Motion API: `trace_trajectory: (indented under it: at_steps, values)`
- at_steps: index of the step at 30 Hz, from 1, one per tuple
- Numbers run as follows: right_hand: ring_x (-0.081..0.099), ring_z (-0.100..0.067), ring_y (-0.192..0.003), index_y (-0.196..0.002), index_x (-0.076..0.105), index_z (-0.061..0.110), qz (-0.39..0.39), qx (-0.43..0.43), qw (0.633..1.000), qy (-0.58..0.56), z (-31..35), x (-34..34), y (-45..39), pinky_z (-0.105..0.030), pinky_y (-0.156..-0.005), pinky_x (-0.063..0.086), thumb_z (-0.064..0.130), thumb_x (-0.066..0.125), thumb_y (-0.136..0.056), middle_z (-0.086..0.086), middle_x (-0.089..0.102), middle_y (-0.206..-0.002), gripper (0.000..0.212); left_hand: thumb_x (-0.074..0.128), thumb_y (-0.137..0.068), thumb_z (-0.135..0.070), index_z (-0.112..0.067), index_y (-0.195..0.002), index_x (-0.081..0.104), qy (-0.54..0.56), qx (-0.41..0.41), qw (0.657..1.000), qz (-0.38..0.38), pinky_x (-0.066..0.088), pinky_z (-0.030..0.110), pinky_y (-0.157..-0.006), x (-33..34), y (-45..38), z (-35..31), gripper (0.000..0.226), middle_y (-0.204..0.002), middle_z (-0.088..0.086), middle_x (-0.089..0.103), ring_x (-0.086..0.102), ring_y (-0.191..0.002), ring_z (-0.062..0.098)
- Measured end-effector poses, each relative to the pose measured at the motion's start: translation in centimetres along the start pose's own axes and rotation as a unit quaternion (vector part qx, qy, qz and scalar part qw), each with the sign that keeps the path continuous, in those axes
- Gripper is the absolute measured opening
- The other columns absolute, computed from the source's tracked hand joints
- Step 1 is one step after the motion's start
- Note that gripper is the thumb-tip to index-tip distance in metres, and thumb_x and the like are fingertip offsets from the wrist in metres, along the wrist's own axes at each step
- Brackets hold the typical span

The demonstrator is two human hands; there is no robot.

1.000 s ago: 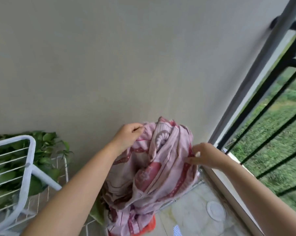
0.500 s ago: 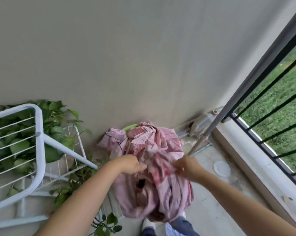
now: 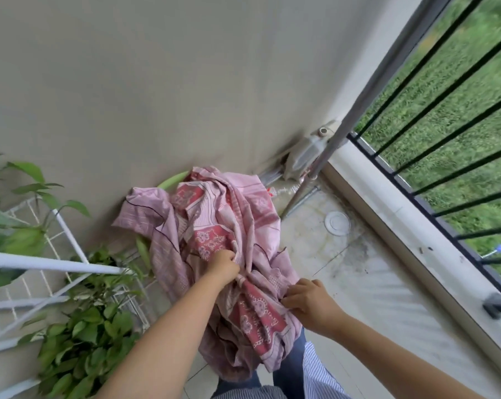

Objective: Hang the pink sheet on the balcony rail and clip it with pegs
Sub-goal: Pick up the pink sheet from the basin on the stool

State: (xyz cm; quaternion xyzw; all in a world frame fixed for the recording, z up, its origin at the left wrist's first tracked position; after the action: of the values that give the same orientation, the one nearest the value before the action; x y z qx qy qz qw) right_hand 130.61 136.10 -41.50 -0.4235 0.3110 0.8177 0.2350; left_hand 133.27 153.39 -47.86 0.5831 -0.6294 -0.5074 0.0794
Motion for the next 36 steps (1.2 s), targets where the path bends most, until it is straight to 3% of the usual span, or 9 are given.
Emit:
trace_trajectory:
  at_steps: [10,14,17,20,24,27,30,32,36]
  values:
    - [0.057,-0.029,-0.102,-0.135,0.021,0.015,0.095,0.253,0.954,-0.129,-2.3,6.2,-1.8,-0.036,-0.09,0.04,0.015,0.043,-0.086,-0.011,0.064,-0.111,0.054,0.051,-0.083,0.005,-0.007,-0.102,0.052,0.111,0.054,0.992,-0.018,0.044,0.028,-0.079,-5.2,5.8,2.1,0.023,-0.107,0.015,0.061,0.057,-0.098,0.021]
    - [0.049,-0.026,-0.112,-0.111,0.051,0.011,0.205,0.236,0.948,-0.051,-0.6,9.4,-2.7,-0.039,-0.094,0.03,0.009,0.035,-0.084,-0.009,0.057,-0.119,0.032,0.043,-0.09,-0.006,-0.03,-0.144,0.012,-0.119,0.079,0.989,0.035,0.041,0.034,-0.101,-3.7,7.5,3.5,0.067,-0.138,-0.001,0.039,0.047,-0.122,0.024]
    - [0.053,-0.027,-0.101,-0.098,0.058,0.007,0.098,0.25,0.96,-0.081,-0.8,6.8,-2.2,-0.033,-0.08,0.035,0.01,0.037,-0.086,-0.01,0.061,-0.105,0.025,0.048,-0.089,-0.029,-0.023,-0.14,0.03,-0.232,0.096,0.965,0.079,0.037,0.036,-0.108,-2.2,8.0,3.8,0.055,-0.145,0.004,0.036,0.041,-0.127,0.021]
    - [0.049,-0.022,-0.076,-0.086,0.059,-0.006,-0.059,0.237,0.951,-0.191,-1.4,0.1,-0.3,-0.025,-0.059,0.026,0.009,0.046,-0.088,-0.001,0.052,-0.067,0.02,0.063,-0.065,-0.059,-0.024,-0.145,0.012,-0.231,0.137,0.954,0.135,0.028,0.041,-0.114,1.0,8.2,2.9,0.101,-0.15,0.003,0.02,0.024,-0.138,0.022]
    - [0.052,-0.022,-0.072,-0.082,0.062,-0.008,-0.204,0.217,0.92,-0.256,-1.0,-7.8,1.9,-0.026,-0.059,0.028,0.004,0.051,-0.086,-0.017,0.061,-0.074,0.017,0.059,-0.08,-0.028,-0.023,-0.132,0.044,-0.13,0.232,0.96,-0.093,0.042,0.031,-0.093,-0.3,9.8,-3.9,0.054,-0.125,0.009,0.053,0.052,-0.117,0.027]
    - [0.056,-0.009,-0.085,-0.103,0.058,0.017,-0.266,0.19,0.874,-0.36,-0.8,-10.1,3.0,-0.016,-0.066,0.039,0.014,0.059,-0.083,-0.004,0.064,-0.091,0.021,0.05,-0.081,-0.025,-0.014,-0.108,0.065,-0.061,0.289,0.938,-0.179,0.046,0.033,-0.077,-4.1,11.2,-7.4,0.033,-0.1,0.017,0.066,0.062,-0.097,0.032]
    - [0.045,-0.01,-0.116,-0.13,0.038,0.016,-0.239,0.192,0.916,-0.259,-0.5,-8.6,3.4,-0.025,-0.098,0.035,0.071,0.055,-0.054,0.003,0.05,-0.127,0.095,0.038,-0.073,-0.036,0.0,-0.089,0.069,0.041,0.328,0.915,-0.23,0.046,0.034,-0.076,-10.0,12.3,-9.1,0.05,-0.092,0.022,0.07,0.064,-0.091,0.032]
    - [0.032,-0.021,-0.13,-0.139,0.025,0.014,-0.153,0.262,0.941,-0.148,-0.8,-4.5,2.1,-0.039,-0.105,0.027,0.082,0.038,-0.035,0.0,0.034,-0.144,0.125,0.046,-0.08,-0.025,0.008,-0.083,0.066,0.048,0.331,0.902,-0.273,0.04,0.03,-0.071,-13.4,13.2,-10.1,0.039,-0.086,0.024,0.069,0.062,-0.087,0.03]
    - [0.05,-0.032,-0.113,-0.11,0.058,0.002,-0.183,0.337,0.884,-0.268,0.9,-2.9,-3.4,-0.034,-0.086,0.039,0.058,0.04,-0.042,-0.017,0.061,-0.114,0.09,0.051,-0.08,-0.019,-0.001,-0.071,0.062,0.065,0.312,0.902,-0.292,0.032,0.005,-0.046,-17.7,14.4,-11.3,0.024,-0.056,-0.008,0.05,0.047,-0.07,0.017]
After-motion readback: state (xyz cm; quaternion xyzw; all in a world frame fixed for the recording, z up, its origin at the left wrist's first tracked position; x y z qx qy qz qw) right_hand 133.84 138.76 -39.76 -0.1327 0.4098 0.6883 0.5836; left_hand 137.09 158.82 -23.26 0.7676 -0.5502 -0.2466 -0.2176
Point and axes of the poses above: each hand's wrist, its own y-axis away from the middle knuckle, its own x-axis out of the palm, z = x × y, the point moved 8 cm from there along -y, towards the middle knuckle
